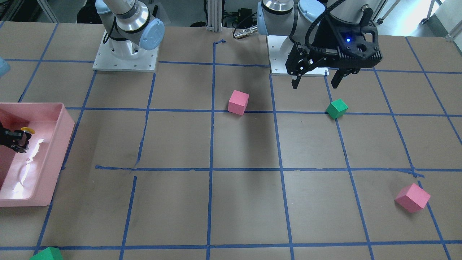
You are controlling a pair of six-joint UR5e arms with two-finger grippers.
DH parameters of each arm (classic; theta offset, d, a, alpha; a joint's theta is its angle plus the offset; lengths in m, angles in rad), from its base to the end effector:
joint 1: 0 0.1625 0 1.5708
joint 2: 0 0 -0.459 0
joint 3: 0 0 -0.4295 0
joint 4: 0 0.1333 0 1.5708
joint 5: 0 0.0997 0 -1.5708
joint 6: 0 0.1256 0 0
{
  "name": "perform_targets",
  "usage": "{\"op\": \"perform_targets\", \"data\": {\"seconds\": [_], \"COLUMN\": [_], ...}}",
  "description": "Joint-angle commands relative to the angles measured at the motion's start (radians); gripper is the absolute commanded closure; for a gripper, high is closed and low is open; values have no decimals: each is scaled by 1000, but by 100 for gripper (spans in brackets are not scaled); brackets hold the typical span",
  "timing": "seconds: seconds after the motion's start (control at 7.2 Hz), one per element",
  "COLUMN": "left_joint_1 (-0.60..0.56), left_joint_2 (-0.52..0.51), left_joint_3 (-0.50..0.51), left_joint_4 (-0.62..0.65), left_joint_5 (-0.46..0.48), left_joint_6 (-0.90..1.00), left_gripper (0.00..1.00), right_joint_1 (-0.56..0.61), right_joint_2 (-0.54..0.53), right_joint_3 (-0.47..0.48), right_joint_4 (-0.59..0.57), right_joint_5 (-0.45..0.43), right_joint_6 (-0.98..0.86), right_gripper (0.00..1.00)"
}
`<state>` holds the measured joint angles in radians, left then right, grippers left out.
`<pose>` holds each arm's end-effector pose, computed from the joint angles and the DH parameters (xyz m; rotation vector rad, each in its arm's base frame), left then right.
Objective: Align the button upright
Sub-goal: 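Lift the button switch out of the bin with the right gripper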
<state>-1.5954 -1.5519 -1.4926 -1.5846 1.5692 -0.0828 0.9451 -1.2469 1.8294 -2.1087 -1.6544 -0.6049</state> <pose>-0.1465 -0.5252 0.5462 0.0910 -3.1315 0.1302 -0.2511 -0.5573 0.2319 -0.0293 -3.0962 -0.1311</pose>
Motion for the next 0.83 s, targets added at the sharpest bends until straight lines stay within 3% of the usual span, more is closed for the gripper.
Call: {"op": "perform_targets", "data": {"seconds": [0.0, 0.69], "left_joint_1": [0, 0], "left_joint_2": [1, 0], "left_joint_3": [0, 0], "left_joint_4": [0, 0], "left_joint_5": [0, 0], "left_joint_6": [0, 0], "left_gripper": [0, 0], "right_joint_1": [0, 78], "right_joint_2": [-38, -112], "right_joint_3": [-65, -198], "right_joint_4": [88, 251], "right_joint_5": [4, 12], "right_joint_6": [11, 25], "right_gripper": [100, 100]}}
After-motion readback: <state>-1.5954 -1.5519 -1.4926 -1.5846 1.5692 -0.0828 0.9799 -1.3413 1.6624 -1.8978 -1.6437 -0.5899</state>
